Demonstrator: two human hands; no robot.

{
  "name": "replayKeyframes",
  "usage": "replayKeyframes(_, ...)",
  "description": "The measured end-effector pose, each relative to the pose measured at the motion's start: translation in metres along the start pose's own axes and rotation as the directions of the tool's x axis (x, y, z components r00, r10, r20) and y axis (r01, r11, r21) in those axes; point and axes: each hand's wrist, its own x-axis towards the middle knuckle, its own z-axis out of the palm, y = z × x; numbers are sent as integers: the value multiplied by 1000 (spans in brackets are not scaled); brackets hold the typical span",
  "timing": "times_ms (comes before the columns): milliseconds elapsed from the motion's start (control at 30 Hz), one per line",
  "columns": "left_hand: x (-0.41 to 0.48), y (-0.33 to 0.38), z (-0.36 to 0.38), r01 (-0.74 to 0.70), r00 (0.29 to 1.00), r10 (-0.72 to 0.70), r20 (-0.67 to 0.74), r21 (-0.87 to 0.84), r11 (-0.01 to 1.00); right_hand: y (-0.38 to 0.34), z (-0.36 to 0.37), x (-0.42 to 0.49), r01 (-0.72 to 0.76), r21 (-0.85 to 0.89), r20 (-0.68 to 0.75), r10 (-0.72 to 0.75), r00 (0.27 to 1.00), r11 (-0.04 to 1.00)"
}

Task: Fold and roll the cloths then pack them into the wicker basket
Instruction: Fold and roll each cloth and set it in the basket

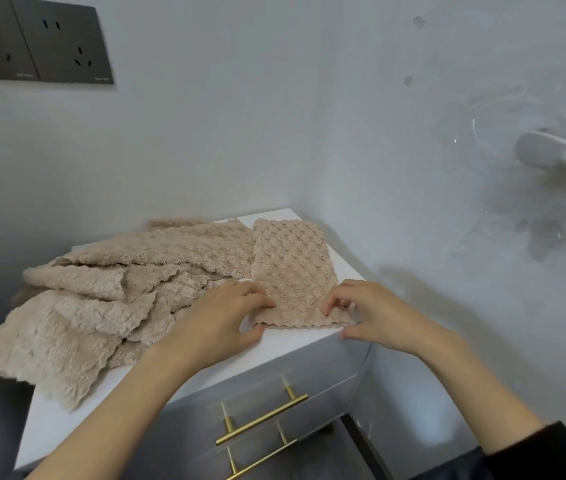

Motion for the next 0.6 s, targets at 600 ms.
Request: replayKeyframes(600, 16, -6, 4, 119, 987, -144, -70, -276, 954, 15, 11, 7, -228, 285, -142, 276, 951, 931)
